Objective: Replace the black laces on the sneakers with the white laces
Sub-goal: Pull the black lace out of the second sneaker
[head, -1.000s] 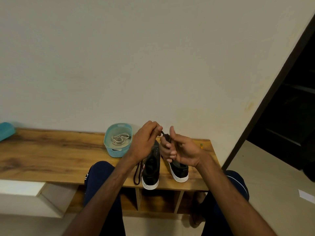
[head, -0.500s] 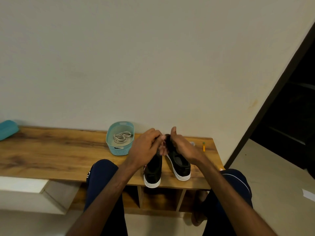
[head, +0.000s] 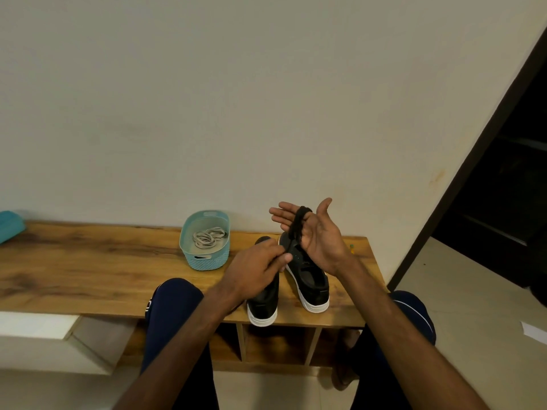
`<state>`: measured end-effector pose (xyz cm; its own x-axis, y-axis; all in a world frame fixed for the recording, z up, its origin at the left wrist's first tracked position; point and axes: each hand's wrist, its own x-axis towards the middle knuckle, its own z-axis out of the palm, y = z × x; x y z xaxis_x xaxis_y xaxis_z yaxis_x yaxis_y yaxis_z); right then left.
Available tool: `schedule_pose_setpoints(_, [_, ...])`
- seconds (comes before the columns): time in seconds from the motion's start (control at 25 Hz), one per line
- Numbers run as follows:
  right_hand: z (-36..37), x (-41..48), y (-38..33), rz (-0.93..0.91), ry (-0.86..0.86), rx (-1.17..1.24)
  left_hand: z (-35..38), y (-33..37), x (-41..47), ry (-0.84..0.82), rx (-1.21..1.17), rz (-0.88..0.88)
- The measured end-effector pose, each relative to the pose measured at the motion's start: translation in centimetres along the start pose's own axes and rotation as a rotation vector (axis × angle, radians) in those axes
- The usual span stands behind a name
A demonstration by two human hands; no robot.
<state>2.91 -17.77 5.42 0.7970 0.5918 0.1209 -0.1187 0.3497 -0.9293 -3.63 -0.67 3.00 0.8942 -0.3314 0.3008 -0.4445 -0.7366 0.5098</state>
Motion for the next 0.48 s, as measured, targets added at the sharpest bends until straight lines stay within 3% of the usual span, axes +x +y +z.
schedule_pose_setpoints(0.08, [-0.3,-0.6,1.1,0.051,0.080,-0.279,-0.5,0.3,0.0,0.029,0.140,0.033])
schedule_pose_setpoints(0.16, [-0.1,-1.6,1.7,0.146,0.051,-0.487,-1.5,0.2,0.8,0.181,0.165,0.016])
schedule_pose_setpoints(0.28, [0.7,-2.8,1.7,0.193,-0.150,-0.254,-2.1,-0.9,1.9,0.231,0.020,-0.070])
schedule_pose_setpoints(0.4, [1.0,-2.2,0.9,0.148,-0.174,0.070,-0.6,0.1,1.7,0.117,-0.571,-0.197])
schedule_pose_setpoints(0.48, [0.8,-1.6,0.8,0.109,-0.131,0.232,0.1,1.9,1.0,0.081,-0.799,-0.308])
